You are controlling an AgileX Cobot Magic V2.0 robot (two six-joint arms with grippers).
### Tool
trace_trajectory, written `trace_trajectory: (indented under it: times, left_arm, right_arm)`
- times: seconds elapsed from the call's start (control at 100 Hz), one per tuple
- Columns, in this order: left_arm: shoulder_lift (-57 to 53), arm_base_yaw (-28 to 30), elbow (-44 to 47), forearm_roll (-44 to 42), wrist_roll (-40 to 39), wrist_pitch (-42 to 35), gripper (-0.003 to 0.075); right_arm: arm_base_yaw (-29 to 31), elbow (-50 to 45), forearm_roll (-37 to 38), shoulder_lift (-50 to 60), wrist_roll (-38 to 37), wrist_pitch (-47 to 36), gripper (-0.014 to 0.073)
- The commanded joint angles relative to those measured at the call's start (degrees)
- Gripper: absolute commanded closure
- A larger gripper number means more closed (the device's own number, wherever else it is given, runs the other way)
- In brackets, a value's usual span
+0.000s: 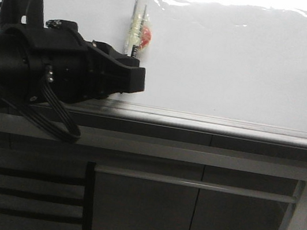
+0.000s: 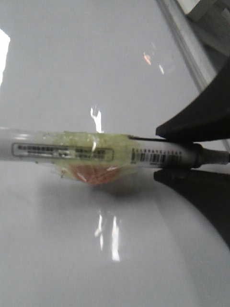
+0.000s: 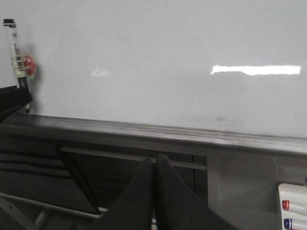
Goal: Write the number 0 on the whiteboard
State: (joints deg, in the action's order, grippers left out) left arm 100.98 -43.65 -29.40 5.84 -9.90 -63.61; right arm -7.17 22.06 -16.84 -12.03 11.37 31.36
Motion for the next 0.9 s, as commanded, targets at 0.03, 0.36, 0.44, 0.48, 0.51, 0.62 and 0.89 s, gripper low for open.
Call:
trace_trajectory:
  times: [0.03, 0.36, 0.44, 0.48, 0.51, 0.62, 0.89]
  left_arm:
    - [-2.0, -0.1, 0.6, -4.6, 1.4, -8.9, 0.0740]
    - [-13.3, -0.1, 6.8, -15.8, 16.7, -7.0, 0.0740]
    - [-16.4, -0.1, 7.3, -19.6, 21.3, -3.5, 0.0740]
    - [-18.3, -0.1, 7.3, -21.9, 22.8, -1.0, 0.0740]
    - [-19.5, -0.1, 7.3, -23.3, 23.2, 0.9, 0.0740]
    - [-24.0, -0.1, 7.3, -28.3, 24.3, 8.6, 0.0740]
    - [-28.4, -0.1, 7.3, -30.2, 26.1, 18.7, 0.0740]
  right_arm:
    - [-3.0, 3.9, -3.7, -2.2, 7.5, -2.7, 0.0651]
    - [-19.6, 10.6, -3.9, -12.3, 27.4, -3.5, 0.0309]
    - [-21.4, 12.8, -3.9, -15.9, 27.4, -4.7, 0.0305]
    - [-22.2, 13.8, -3.9, -18.0, 27.4, -5.2, 0.0305]
    - [-22.5, 14.9, -3.9, -19.3, 27.4, -5.4, 0.0305]
    - [-24.1, 18.4, -3.9, -24.9, 27.7, -5.0, 0.0305]
    - [-31.4, 24.5, -3.9, -33.8, 28.9, -3.8, 0.0305]
